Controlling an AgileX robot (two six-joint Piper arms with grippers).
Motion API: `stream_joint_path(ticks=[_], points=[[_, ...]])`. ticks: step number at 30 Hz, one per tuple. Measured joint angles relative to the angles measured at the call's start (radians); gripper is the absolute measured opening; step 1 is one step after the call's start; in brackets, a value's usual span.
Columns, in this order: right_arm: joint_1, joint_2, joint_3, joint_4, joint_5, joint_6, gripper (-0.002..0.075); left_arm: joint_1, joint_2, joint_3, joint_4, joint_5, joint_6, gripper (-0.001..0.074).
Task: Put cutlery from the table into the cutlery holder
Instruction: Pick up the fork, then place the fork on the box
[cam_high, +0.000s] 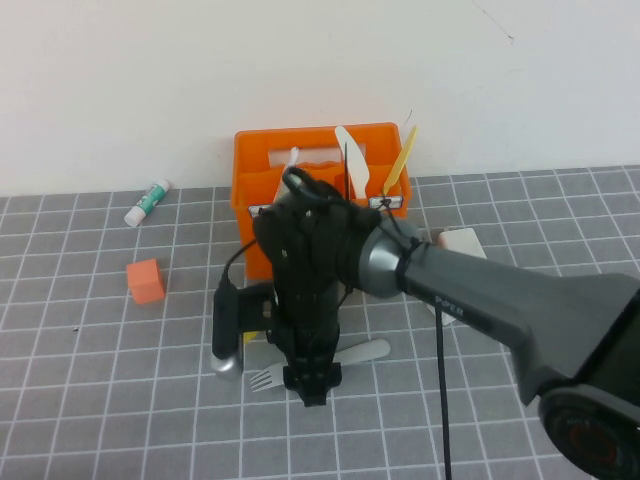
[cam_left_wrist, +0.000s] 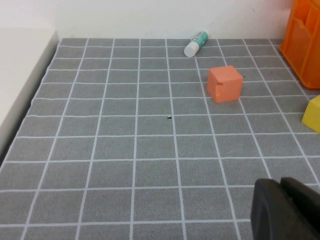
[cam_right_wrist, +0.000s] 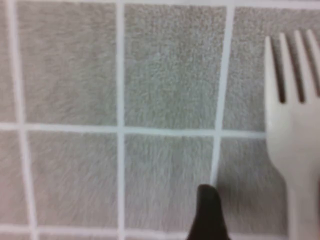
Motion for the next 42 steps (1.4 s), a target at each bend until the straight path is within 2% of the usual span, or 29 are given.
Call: stream_joint_path(ticks=[8,11,13,24,32,37,42], points=[[-0.002,0.025,-0.001,-0.002,-0.064,0.030,0.0391,0.000,0.000,0.000,0.000,0.000,0.000,-0.0001],[-0.002,0.025,-0.001,0.006,-0.079,0.035,0.0319,0.000,0.000,0.000,0.000,0.000,0.000,-0.0001],[-0.002,0.025,-0.001,0.006,-0.079,0.035,0.0238,0.000,0.000,0.000,0.000,0.000,0.000,-0.0001],[-0.002,0.001,-0.001,0.023,-0.030,0.058,0.0231,0.000,0.000,0.000,0.000,0.000,0.000,-0.0001],[-0.015,-0.193,-0.001,0.121,-0.021,0.092,0.0231,0.000,0.000,0.000,0.000,0.000,0.000,-0.0001],[-0.054,-0.322,0.085,0.279,-0.191,0.092,0.0231,0.000,0.000,0.000,0.000,0.000,0.000,-0.0001],[-0.108,-0.479,0.295,0.487,-0.598,0.033,0.0230,0.000,0.000,0.000,0.000,0.000,0.000,-0.0001]])
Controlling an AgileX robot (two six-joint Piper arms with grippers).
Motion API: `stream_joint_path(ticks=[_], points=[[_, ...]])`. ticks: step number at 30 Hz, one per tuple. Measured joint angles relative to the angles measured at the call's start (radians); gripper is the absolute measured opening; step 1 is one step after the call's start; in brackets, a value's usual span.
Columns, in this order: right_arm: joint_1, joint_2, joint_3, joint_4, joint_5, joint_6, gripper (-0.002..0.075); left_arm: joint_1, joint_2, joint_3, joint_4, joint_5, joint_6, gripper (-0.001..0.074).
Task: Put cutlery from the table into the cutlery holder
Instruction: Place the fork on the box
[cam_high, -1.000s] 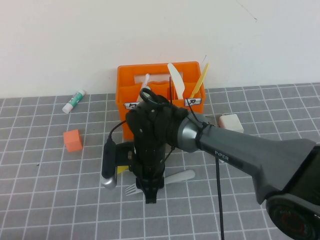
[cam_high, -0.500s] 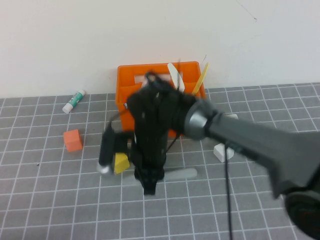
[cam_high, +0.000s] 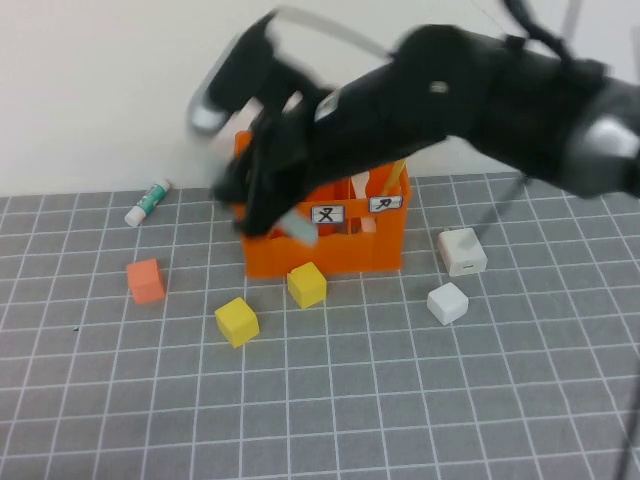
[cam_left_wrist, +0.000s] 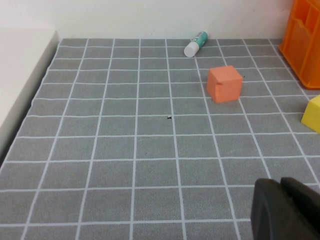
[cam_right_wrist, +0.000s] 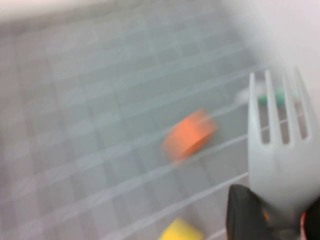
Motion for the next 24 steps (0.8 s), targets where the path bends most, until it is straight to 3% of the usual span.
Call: stream_joint_path(ticks=[8,24], points=[[-0.022,-0.107,0.337,0.078,-0.777,0.065,0.0230,0.000,0.000,0.000,0.000,0.000,0.000,-0.0001],[-0.032,0.038,0.389,0.007,-1.113,0.397,0.0230,0.000,0.000,0.000,0.000,0.000,-0.002,-0.0001]])
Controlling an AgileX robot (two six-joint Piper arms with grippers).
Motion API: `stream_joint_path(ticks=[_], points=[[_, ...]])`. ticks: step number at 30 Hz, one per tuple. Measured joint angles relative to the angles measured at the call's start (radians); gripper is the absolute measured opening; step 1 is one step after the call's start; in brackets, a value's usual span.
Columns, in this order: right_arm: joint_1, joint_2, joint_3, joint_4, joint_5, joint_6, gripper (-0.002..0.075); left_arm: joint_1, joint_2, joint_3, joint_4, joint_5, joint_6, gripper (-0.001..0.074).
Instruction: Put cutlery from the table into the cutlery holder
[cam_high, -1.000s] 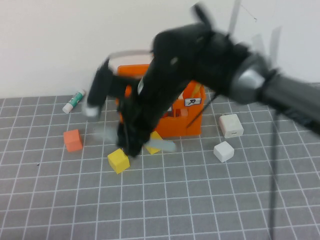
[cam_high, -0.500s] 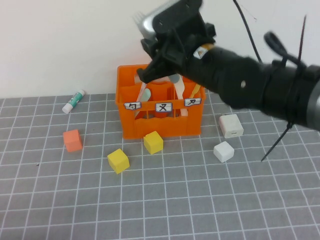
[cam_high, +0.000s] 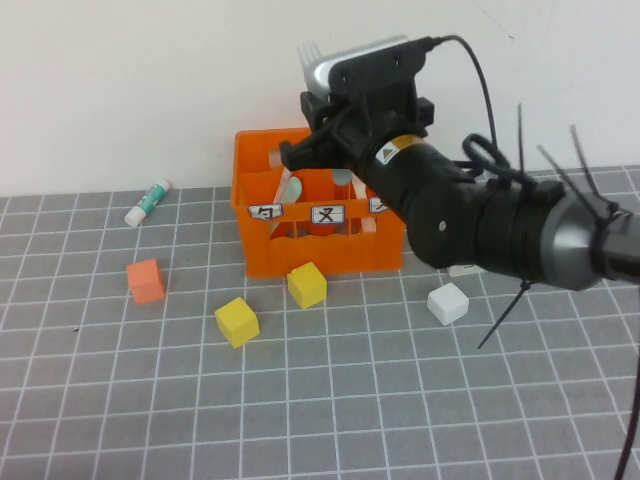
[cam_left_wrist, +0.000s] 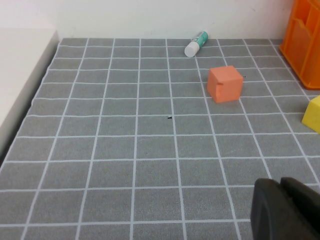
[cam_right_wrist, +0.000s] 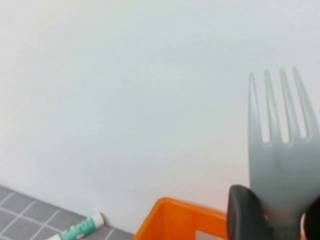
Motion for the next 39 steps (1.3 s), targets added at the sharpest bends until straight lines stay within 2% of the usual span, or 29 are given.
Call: stream_joint_path(ticks=[8,17,23,28,34,36,39], points=[[-0.004,0.061,0.000,-0.115,-0.166,0.130,0.0230,0.000,0.000,0.000,0.000,0.000,0.000,-0.0001],[-0.005,0.129,0.000,-0.215,-0.198,0.266,0.0233,0.000,0.000,0.000,0.000,0.000,0.000,-0.0001],[-0.019,0.135,0.000,-0.218,-0.198,0.333,0.0371,0.000,0.000,0.000,0.000,0.000,0.000,-0.0001],[-0.021,0.069,0.000,-0.218,-0.022,0.339,0.0398,0.000,0.000,0.000,0.000,0.000,0.000,-0.0001],[-0.021,-0.124,0.000,-0.220,0.140,0.280,0.0388,0.000,0.000,0.000,0.000,0.000,0.002,-0.0001],[-0.021,-0.197,0.000,-0.220,0.217,0.226,0.0359,0.000,0.000,0.000,0.000,0.000,0.002,-0.0001],[-0.022,-0.301,0.033,-0.222,0.312,0.180,0.0262,0.000,0.000,0.000,0.000,0.000,0.002,-0.0001]])
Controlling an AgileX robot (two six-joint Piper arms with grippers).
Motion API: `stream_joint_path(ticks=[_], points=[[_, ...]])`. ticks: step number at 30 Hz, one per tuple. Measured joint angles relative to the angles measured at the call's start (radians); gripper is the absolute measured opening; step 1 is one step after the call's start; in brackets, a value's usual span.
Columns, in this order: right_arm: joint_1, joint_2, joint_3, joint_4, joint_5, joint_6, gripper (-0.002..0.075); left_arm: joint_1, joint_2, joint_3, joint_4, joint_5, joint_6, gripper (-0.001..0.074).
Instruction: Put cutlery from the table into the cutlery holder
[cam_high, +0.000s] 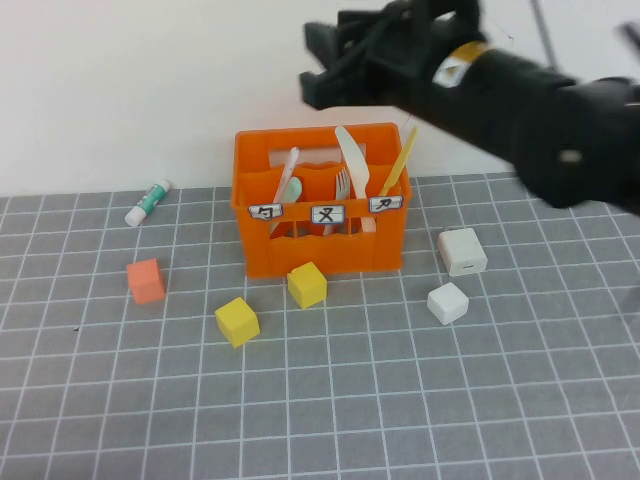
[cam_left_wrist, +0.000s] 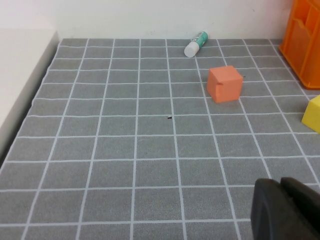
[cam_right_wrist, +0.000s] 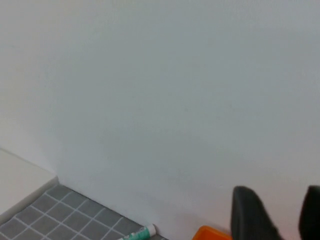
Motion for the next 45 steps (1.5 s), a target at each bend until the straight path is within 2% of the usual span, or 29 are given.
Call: stream_joint_path(ticks=[4,8,13,18,22,27,32,36,40,45], points=[[0.000,-0.171,0.165,-0.006,-0.074,-0.013,0.0077,0.000,0.000,0.000,0.000,0.000,0.000,-0.0001],[0.000,-0.368,0.354,-0.114,-0.167,-0.015,0.0014,0.000,0.000,0.000,0.000,0.000,0.000,-0.0001],[0.000,-0.565,0.490,-0.361,-0.059,0.017,0.0001,0.000,0.000,0.000,0.000,0.000,0.000,-0.0001],[0.000,-0.735,0.586,-0.431,0.158,0.026,-0.0001,0.000,0.000,0.000,0.000,0.000,0.000,-0.0001],[0.000,-0.855,0.681,-0.517,0.225,0.026,-0.0001,0.000,0.000,0.000,0.000,0.000,0.000,-0.0001],[0.000,-1.059,0.804,-0.548,0.285,0.026,-0.0001,0.000,0.000,0.000,0.000,0.000,0.000,-0.0001],[0.000,-1.252,0.873,-0.554,0.500,0.037,-0.0001,0.000,0.000,0.000,0.000,0.000,-0.002,-0.0001],[-0.007,-1.383,0.961,-0.585,0.597,0.082,-0.0001,0.000,0.000,0.000,0.000,0.000,-0.002,-0.0001],[-0.101,-1.537,1.065,-0.553,0.614,0.103,-0.0001,0.000,0.000,0.000,0.000,0.000,-0.002,-0.0001],[-0.401,-1.690,1.176,-0.378,0.618,-0.022,-0.0001,0.000,0.000,0.000,0.000,0.000,-0.002,-0.0001]])
